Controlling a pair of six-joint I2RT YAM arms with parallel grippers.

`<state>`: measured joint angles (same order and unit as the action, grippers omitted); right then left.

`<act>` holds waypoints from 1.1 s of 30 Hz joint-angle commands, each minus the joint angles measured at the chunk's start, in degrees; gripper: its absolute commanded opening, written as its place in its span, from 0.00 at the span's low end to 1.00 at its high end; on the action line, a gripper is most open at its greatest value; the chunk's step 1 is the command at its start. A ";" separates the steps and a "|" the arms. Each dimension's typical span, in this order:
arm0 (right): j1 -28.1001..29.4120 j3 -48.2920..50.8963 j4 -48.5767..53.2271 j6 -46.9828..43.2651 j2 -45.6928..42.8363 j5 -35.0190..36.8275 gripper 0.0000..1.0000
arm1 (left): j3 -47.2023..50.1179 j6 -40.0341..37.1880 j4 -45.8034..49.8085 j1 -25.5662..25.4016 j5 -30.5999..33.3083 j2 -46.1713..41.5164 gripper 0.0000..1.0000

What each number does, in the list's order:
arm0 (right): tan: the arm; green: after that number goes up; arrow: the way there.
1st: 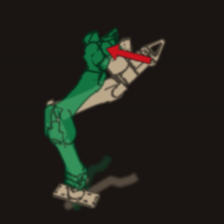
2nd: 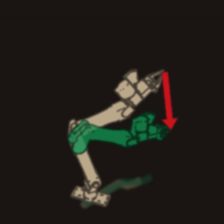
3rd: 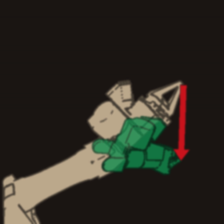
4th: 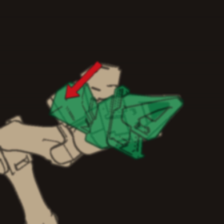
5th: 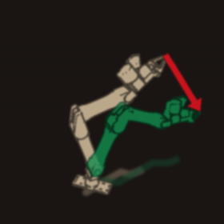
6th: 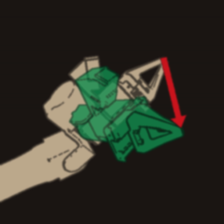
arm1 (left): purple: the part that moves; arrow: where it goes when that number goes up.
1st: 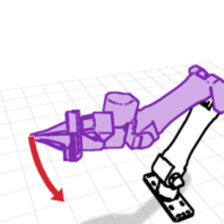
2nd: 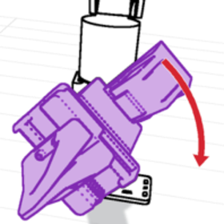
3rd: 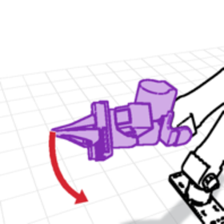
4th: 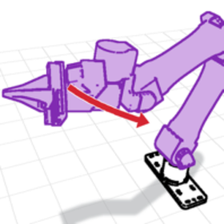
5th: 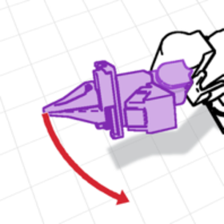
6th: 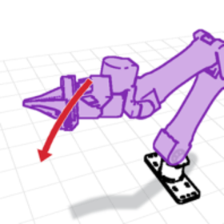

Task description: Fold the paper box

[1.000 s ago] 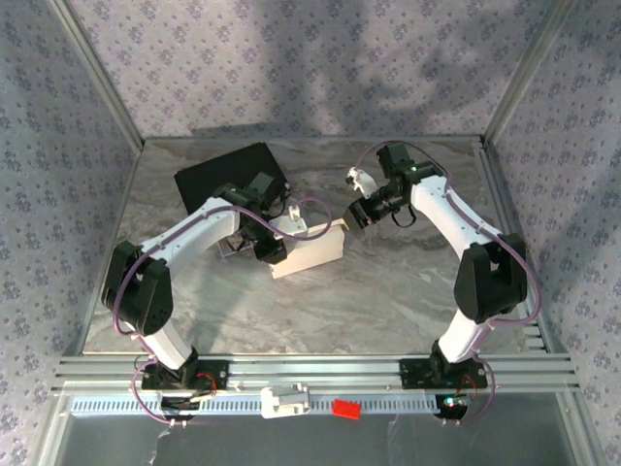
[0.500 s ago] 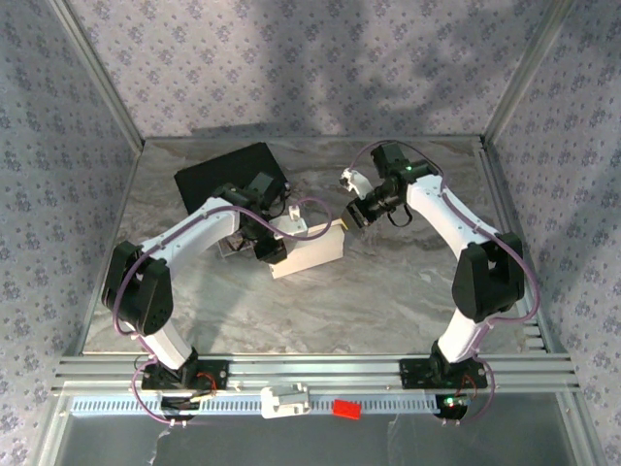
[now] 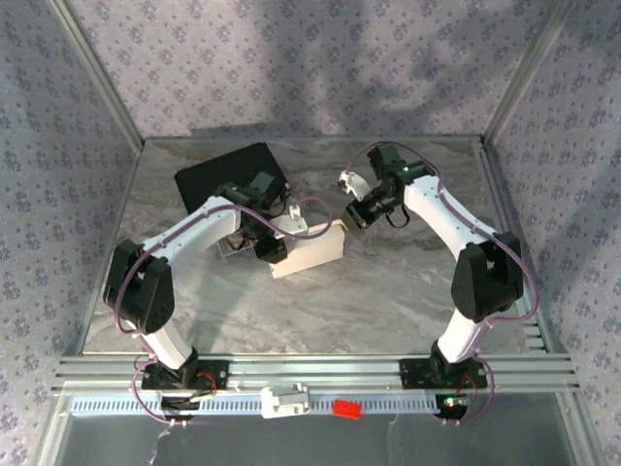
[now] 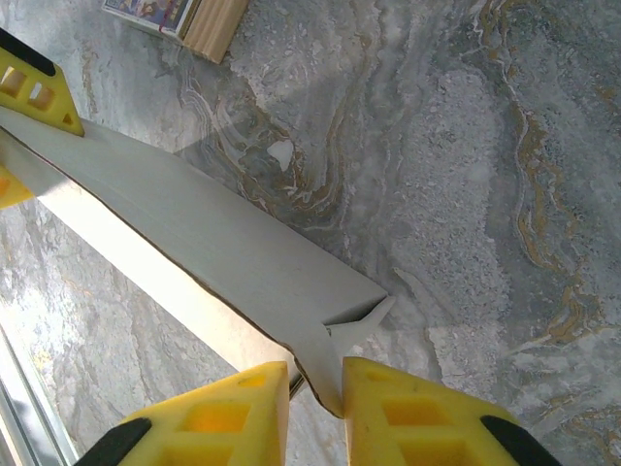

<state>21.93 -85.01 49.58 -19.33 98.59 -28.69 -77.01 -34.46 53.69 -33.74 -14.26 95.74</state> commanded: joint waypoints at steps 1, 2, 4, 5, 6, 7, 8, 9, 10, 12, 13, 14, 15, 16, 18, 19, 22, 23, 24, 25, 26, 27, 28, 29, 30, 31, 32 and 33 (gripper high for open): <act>0.49 -1.27 1.91 -0.11 0.56 0.68 0.22 | 0.20 -0.79 1.96 0.25 0.50 2.19 0.18; 0.48 -1.30 1.92 0.06 0.63 0.97 0.22 | 0.19 -0.80 1.88 0.25 0.56 2.28 0.18; 0.48 -1.38 2.05 0.30 0.64 1.49 0.22 | 0.03 -0.79 1.95 0.25 0.56 2.34 0.18; 0.48 -1.36 2.09 0.40 0.74 1.68 0.21 | -0.05 -0.70 1.90 0.25 0.47 2.42 0.18; 0.62 -1.47 2.09 0.52 0.85 2.08 0.19 | -0.16 -0.70 1.94 0.25 0.53 2.44 0.18; 0.68 -1.56 2.18 0.52 0.82 2.46 0.17 | -0.23 -0.65 1.94 0.27 0.58 2.47 0.18; 0.67 -1.69 2.20 0.58 0.85 2.71 0.15 | -0.24 -0.61 1.95 0.25 0.53 2.54 0.18; 0.79 -1.74 2.27 0.61 0.82 2.89 0.14 | -0.31 -0.61 1.94 0.26 0.57 2.60 0.18; 0.86 -1.82 2.27 0.84 0.82 3.15 0.13 | -0.33 -0.48 1.94 0.26 0.55 2.61 0.18; 0.99 -2.08 2.51 1.04 0.90 3.51 0.10 | -0.57 -0.09 1.85 0.27 0.68 2.69 0.18; 1.07 -2.17 2.57 1.29 0.90 3.95 0.09 | -0.68 0.13 1.79 0.25 0.64 2.78 0.19; 1.20 -2.26 2.62 1.57 0.93 4.16 0.09 | -0.83 0.30 1.77 0.25 0.68 2.86 0.19; 1.34 -2.35 2.92 1.80 0.99 4.38 0.07 | -0.86 0.54 1.77 0.28 0.72 2.95 0.19; 1.47 -2.35 2.94 2.27 0.99 5.08 0.06 | -0.99 0.75 1.68 0.27 0.79 3.04 0.19; 1.62 -2.20 2.82 3.50 0.75 5.59 0.04 | -1.13 1.15 1.69 0.25 0.83 3.14 0.19; 1.83 -1.96 2.53 4.44 0.60 6.18 0.03 | -1.12 1.23 1.59 0.26 0.91 3.13 0.19; 2.38 -1.32 2.12 6.80 0.23 7.50 0.00 | -1.26 1.73 1.44 0.29 1.11 3.22 0.20; 2.44 -0.94 1.86 7.49 0.09 7.74 0.00 | -1.22 1.86 1.35 0.25 1.17 3.26 0.20; 2.61 -0.50 1.52 8.29 -0.11 8.01 0.00 | -1.24 1.98 1.31 0.28 1.26 3.21 0.20; 2.84 0.04 0.99 9.40 -0.35 8.52 0.00 | -1.30 2.18 1.16 0.25 1.52 3.31 0.20; 2.98 0.40 0.65 10.45 -0.47 8.73 0.00 | -1.36 2.44 1.07 0.30 1.76 3.31 0.21; 3.21 0.77 0.18 11.88 -0.74 8.91 0.00 | -1.47 2.71 0.98 0.27 1.87 3.39 0.21; 3.51 1.32 -0.33 13.45 -1.05 9.60 0.00 | -1.56 3.05 0.82 0.25 1.95 3.48 0.21; 3.71 1.87 -0.89 14.50 -1.39 9.57 0.00 | -1.65 3.32 0.69 0.25 2.15 3.53 0.21; 3.84 2.83 -1.98 16.04 -1.97 9.41 0.00 | -1.65 3.67 0.37 0.32 2.30 3.58 0.22; 4.02 3.98 -3.17 17.84 -2.72 9.83 0.00 | -1.65 3.84 0.15 0.25 2.44 3.57 0.22; 4.06 5.11 -4.27 19.12 -3.42 9.92 0.00 | -1.65 3.87 0.02 0.26 2.55 3.64 0.22; 4.17 6.32 -5.40 20.83 -4.08 10.52 0.00 | -1.67 3.96 -0.08 0.26 2.68 3.66 0.23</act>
<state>25.45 -81.89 44.77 -5.04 96.14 -20.49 -78.41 -31.81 54.26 -33.76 -13.91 96.92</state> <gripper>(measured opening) 0.060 0.286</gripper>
